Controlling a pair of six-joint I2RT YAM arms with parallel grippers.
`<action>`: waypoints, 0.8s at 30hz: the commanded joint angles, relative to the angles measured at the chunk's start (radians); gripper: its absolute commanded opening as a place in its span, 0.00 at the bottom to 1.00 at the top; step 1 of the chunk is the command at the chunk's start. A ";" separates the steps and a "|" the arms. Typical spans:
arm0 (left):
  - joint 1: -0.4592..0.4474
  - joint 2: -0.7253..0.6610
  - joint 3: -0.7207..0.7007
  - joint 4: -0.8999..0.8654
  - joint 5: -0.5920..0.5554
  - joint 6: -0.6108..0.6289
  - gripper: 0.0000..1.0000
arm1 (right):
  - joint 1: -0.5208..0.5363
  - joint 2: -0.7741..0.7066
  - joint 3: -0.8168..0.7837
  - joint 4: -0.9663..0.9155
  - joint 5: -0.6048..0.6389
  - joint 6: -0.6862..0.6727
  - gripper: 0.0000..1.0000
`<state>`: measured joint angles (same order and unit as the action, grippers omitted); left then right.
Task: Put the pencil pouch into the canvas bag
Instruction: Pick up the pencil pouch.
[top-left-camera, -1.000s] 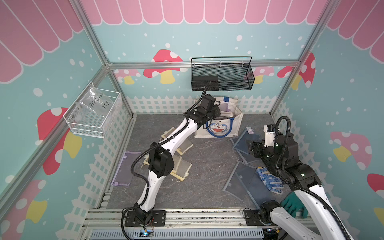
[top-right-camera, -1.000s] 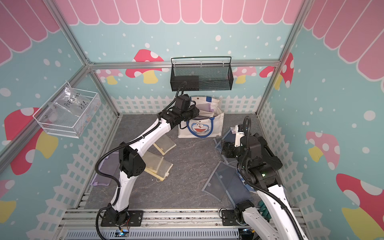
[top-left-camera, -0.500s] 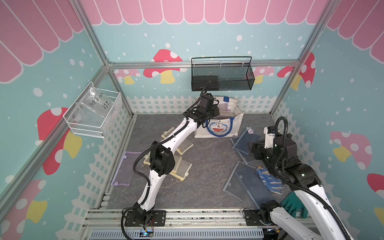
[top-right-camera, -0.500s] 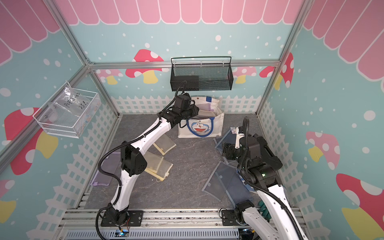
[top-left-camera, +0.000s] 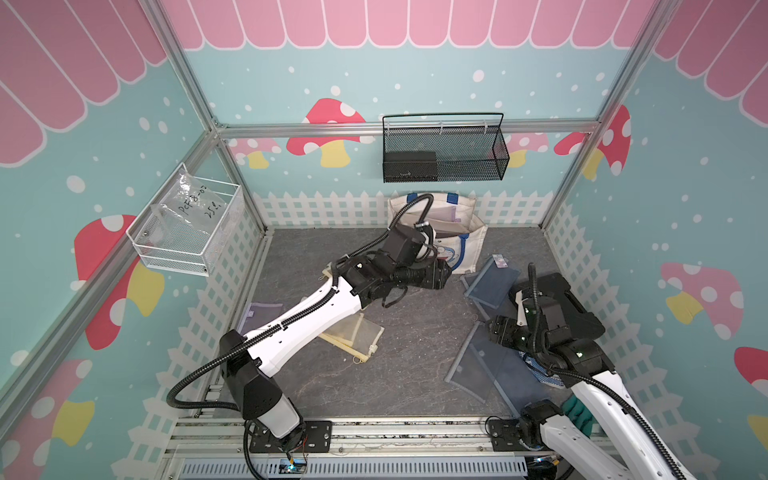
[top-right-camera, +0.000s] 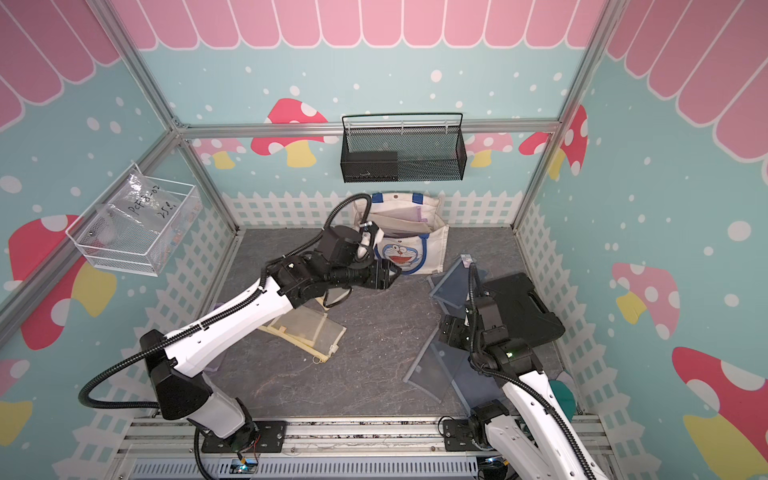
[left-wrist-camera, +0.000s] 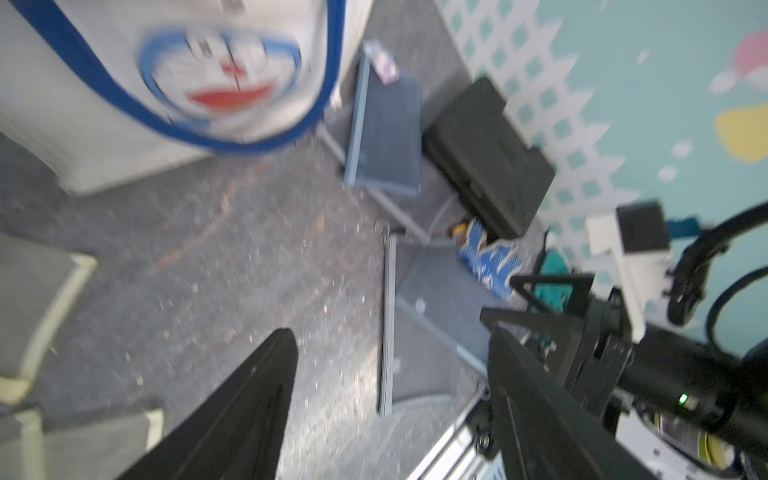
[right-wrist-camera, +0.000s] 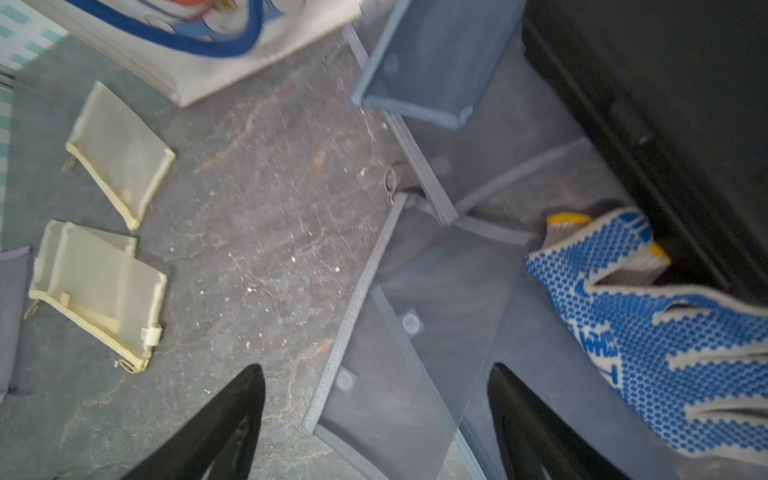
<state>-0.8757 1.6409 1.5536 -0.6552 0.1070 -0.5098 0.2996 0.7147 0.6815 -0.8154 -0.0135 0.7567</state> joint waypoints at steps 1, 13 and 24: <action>-0.028 0.033 -0.081 -0.024 0.109 -0.018 0.75 | -0.013 -0.052 -0.085 0.019 -0.068 0.122 0.86; -0.051 0.268 -0.116 0.027 0.290 -0.043 0.75 | -0.039 -0.162 -0.376 0.174 -0.143 0.248 0.86; -0.051 0.407 -0.107 0.227 0.392 -0.142 0.74 | -0.073 0.029 -0.438 0.398 -0.219 0.180 0.85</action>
<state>-0.9241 2.0224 1.4456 -0.5152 0.4488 -0.6151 0.2359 0.7025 0.2676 -0.4625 -0.2085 0.9516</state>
